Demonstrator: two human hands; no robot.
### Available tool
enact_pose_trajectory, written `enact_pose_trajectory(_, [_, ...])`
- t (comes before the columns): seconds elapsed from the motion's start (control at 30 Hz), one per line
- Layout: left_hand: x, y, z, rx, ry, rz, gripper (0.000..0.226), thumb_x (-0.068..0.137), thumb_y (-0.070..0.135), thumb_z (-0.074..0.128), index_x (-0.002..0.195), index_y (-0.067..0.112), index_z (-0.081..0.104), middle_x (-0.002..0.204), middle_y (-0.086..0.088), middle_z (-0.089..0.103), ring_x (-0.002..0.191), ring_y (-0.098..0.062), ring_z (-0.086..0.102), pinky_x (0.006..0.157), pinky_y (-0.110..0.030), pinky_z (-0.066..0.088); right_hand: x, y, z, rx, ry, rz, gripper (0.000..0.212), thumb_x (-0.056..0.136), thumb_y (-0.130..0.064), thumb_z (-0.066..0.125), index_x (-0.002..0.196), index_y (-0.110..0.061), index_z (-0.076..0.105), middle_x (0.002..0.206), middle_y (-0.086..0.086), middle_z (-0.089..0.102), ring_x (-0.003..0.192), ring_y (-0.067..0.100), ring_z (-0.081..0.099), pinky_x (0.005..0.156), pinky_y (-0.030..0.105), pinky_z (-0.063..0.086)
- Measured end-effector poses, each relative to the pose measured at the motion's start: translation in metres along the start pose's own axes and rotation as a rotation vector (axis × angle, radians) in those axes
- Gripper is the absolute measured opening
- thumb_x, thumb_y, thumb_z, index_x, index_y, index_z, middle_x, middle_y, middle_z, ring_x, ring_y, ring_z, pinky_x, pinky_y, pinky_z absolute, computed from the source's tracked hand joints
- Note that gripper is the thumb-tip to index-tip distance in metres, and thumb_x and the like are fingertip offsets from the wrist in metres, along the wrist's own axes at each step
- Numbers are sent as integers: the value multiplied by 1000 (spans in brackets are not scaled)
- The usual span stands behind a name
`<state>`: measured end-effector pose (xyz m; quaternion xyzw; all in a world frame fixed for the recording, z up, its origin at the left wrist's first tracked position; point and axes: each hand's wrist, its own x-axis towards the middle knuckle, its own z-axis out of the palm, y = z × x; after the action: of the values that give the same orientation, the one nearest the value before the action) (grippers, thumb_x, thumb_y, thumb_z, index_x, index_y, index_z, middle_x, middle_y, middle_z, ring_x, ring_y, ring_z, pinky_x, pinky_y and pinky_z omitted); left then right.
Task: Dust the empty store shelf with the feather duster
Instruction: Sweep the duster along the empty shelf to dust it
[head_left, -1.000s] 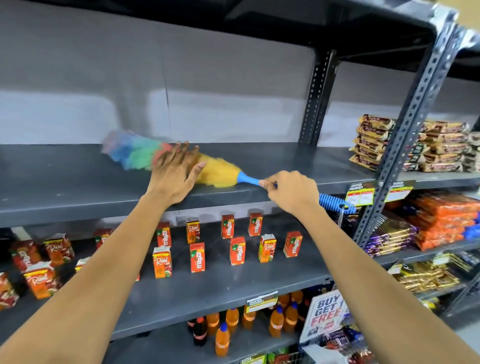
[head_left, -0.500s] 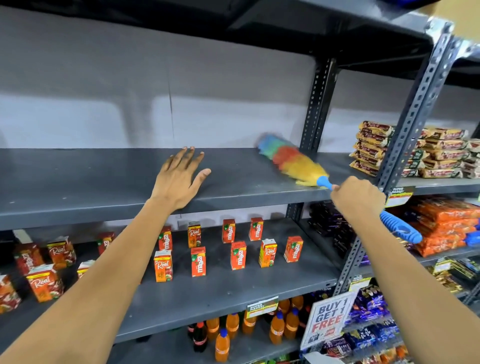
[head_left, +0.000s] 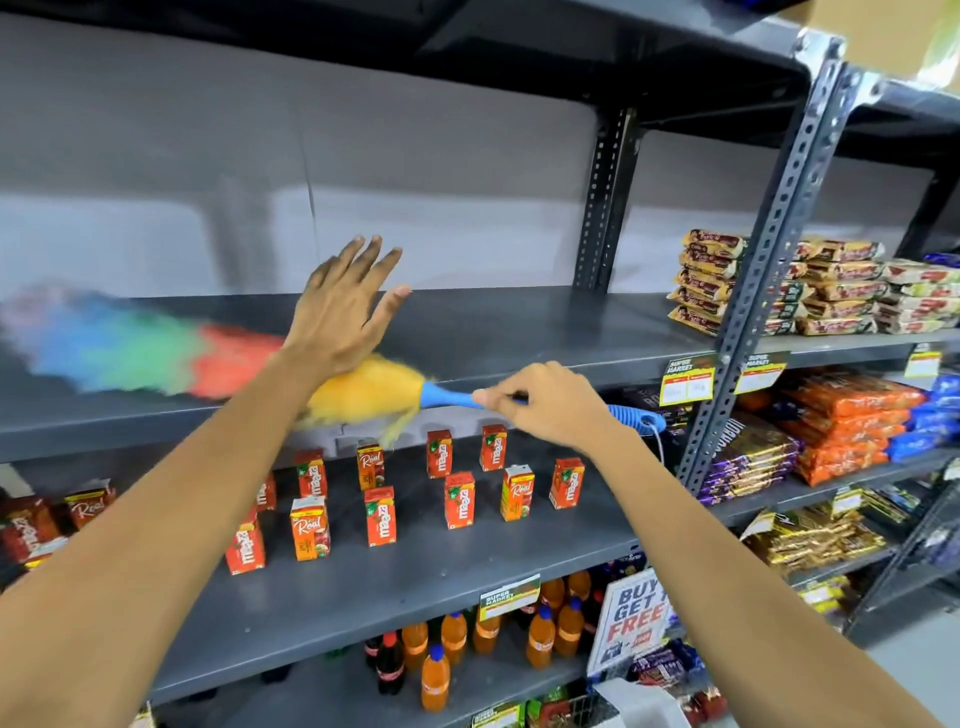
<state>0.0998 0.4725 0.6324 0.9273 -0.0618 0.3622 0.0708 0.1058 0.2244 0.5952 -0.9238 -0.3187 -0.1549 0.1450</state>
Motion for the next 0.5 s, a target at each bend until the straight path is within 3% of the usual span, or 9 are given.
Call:
enact_pose_trajectory(0.07, [4,7,-10,-27,32,25,54,96,46,20,144,21,24,155,-7,24,145,-21,12,115,-43,15,0,-7,9,55,-10,-34,62,88,-62,39,51,-15,54,41,-3,32,41,10,33,49,24,32])
enact_pose_trajectory(0.17, [0,17,-12,-70,17,35,53,97,45,19,145,22,23,156,-7,23,145,-21,12,116,-42,15,-5,-13,20,43,-32,-67,68,87,-63,41,40,-15,27,39,-1,28,39,13,31,45,24,23])
enact_pose_trajectory(0.3, [-19,37,8,-111,-87,69,60,92,51,13,145,23,20,157,-5,19,146,-19,9,117,-43,12,-25,1,34,-150,-165,-55,69,84,-68,40,42,-14,35,42,-2,35,51,25,45,44,26,23])
enact_pose_trajectory(0.43, [-48,72,55,-129,-184,165,52,97,41,27,144,20,24,156,-7,21,145,-21,12,117,-42,14,-62,42,44,-286,-357,77,60,81,-71,41,52,-19,47,64,7,61,72,29,64,52,28,35])
enact_pose_trajectory(0.5, [-69,96,86,-161,-261,234,53,96,41,28,144,19,24,156,-7,21,145,-22,12,118,-41,11,-92,68,44,-322,-444,217,61,81,-72,41,54,-17,42,58,5,52,80,29,66,59,31,38])
